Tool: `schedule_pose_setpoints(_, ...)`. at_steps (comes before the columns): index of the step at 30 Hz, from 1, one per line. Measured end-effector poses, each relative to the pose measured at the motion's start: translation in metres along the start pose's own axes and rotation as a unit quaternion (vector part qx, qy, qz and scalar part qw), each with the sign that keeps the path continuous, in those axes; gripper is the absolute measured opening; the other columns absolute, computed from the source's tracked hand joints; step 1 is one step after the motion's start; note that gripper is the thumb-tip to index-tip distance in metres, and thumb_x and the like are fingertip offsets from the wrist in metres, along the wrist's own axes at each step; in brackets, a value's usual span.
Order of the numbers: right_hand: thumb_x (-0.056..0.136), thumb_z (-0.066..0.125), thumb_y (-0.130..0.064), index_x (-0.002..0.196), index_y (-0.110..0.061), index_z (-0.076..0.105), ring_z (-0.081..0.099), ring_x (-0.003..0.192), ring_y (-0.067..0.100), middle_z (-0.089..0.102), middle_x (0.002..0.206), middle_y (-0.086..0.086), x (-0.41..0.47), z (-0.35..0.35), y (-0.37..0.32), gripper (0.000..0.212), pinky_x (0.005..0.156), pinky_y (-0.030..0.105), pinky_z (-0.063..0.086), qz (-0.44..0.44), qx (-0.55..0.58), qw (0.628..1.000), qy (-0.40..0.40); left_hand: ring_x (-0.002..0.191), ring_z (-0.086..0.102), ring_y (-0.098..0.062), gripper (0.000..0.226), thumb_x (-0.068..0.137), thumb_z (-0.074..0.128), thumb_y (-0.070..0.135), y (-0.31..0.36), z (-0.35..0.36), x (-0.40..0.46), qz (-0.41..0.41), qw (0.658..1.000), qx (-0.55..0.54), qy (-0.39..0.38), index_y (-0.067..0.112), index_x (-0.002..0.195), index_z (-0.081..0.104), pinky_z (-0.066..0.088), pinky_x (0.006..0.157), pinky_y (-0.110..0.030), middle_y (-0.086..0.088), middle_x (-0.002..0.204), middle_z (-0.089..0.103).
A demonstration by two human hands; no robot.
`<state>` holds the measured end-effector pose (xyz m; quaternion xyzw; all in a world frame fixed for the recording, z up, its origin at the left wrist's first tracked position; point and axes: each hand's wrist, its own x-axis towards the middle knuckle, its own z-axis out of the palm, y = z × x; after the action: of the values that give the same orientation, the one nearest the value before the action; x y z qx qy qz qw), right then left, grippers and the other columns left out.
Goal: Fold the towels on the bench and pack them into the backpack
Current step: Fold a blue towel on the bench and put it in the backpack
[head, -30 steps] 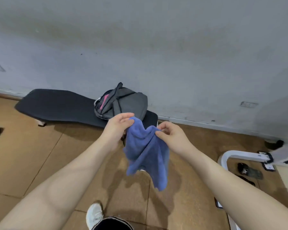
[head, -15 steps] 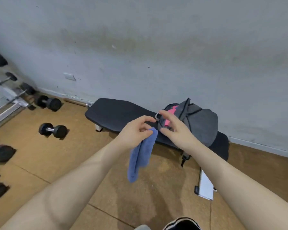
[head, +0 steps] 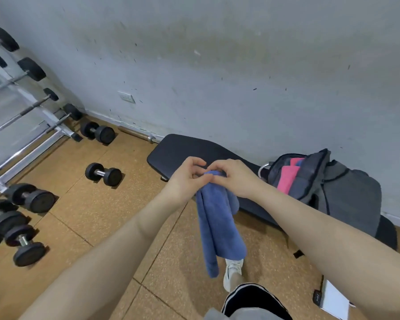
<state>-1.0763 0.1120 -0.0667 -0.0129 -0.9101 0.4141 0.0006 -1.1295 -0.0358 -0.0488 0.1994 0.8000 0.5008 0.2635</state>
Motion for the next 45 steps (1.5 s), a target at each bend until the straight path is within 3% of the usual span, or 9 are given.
schedule_pose_setpoints(5,0.086,0.054,-0.017,0.077,-0.026,0.056,0.056,0.075,0.011,0.061,0.077,-0.012,0.086,-0.03,0.025,0.013,0.071,0.033,0.048,0.033,0.021,0.999,0.033,0.071,0.053,-0.011,0.016,0.087,0.062,0.024,-0.01,-0.023,0.09,-0.057,0.996,0.007,-0.065,0.011,0.089,0.052,0.044,0.067,-0.025,-0.003,0.078,0.057)
schedule_pose_setpoints(12,0.091,0.052,-0.02,0.079,-0.013,0.049,0.042,0.059,0.003,0.046,0.065,-0.009,0.174,-0.06,0.075,0.015,0.054,0.011,0.035,0.191,0.11,0.945,0.241,0.064,0.04,-0.01,0.025,0.088,0.058,0.02,-0.05,-0.051,0.19,-0.097,0.985,0.071,-0.127,0.017,0.067,0.045,0.034,0.063,-0.023,0.004,0.067,0.044)
schedule_pose_setpoints(17,0.093,0.051,-0.015,0.076,-0.013,0.046,0.039,0.058,0.008,0.043,0.063,-0.004,0.206,-0.064,0.107,0.018,0.056,0.018,0.035,0.233,0.188,0.919,0.255,0.076,0.047,-0.012,0.004,0.092,0.05,0.022,-0.09,-0.055,0.245,-0.099,0.975,0.132,-0.152,0.019,0.093,0.051,0.037,0.071,-0.025,0.007,0.083,0.05)
schedule_pose_setpoints(20,0.091,0.056,-0.012,0.076,-0.017,0.052,0.043,0.061,0.007,0.048,0.066,-0.003,0.223,-0.054,0.106,0.017,0.058,0.016,0.035,0.216,0.175,0.943,0.183,0.094,0.052,-0.011,0.039,0.094,0.05,0.024,-0.076,-0.058,0.284,-0.041,0.988,0.082,-0.124,0.02,0.13,0.038,0.039,0.079,-0.02,0.006,0.109,0.05)
schedule_pose_setpoints(24,0.087,0.06,-0.008,0.068,-0.028,0.057,0.049,0.06,-0.007,0.055,0.065,-0.015,0.251,-0.052,0.091,0.027,0.061,0.007,0.037,0.207,0.139,0.956,0.154,0.093,0.044,0.022,0.052,0.091,0.055,0.017,-0.043,-0.072,0.334,0.074,0.981,0.038,-0.176,0.022,0.138,0.034,0.035,0.073,0.005,0.014,0.128,0.038)
schedule_pose_setpoints(29,0.084,0.063,-0.005,0.071,-0.028,0.062,0.055,0.069,-0.006,0.062,0.078,-0.01,0.275,-0.049,0.078,0.027,0.069,0.008,0.043,0.217,0.181,0.942,0.182,0.066,0.05,0.009,0.008,0.092,0.051,0.012,-0.035,-0.098,0.375,0.121,0.933,0.107,-0.322,0.008,0.095,0.057,0.037,0.064,-0.009,0.008,0.086,0.057)
schedule_pose_setpoints(35,0.087,0.058,0.0,0.071,-0.015,0.062,0.057,0.06,-0.003,0.064,0.062,-0.013,0.286,-0.027,0.072,0.023,0.063,0.012,0.047,0.281,0.302,0.884,0.22,0.073,0.044,-0.014,0.024,0.075,0.05,0.022,-0.061,-0.131,0.398,0.079,0.871,0.216,-0.434,0.001,0.085,0.055,0.036,0.07,-0.032,-0.014,0.078,0.055)
schedule_pose_setpoints(40,0.077,0.062,-0.016,0.073,-0.009,0.058,0.056,0.059,0.005,0.061,0.063,-0.006,0.275,0.009,0.078,0.009,0.056,0.016,0.046,0.334,0.459,0.822,0.04,0.058,0.036,-0.009,0.011,0.06,0.046,0.026,-0.068,-0.151,0.397,0.018,0.718,0.343,-0.605,0.015,0.061,0.05,0.032,0.06,-0.024,0.005,0.06,0.041)
schedule_pose_setpoints(45,0.076,0.059,-0.025,0.08,-0.013,0.056,0.055,0.067,0.013,0.058,0.075,0.001,0.277,0.026,0.109,0.013,0.061,0.023,0.046,0.427,0.475,0.761,-0.117,0.058,0.04,-0.01,0.011,0.067,0.051,0.022,-0.1,-0.156,0.405,-0.061,0.682,0.356,-0.636,0.018,0.058,0.046,0.034,0.058,-0.023,0.006,0.06,0.043)
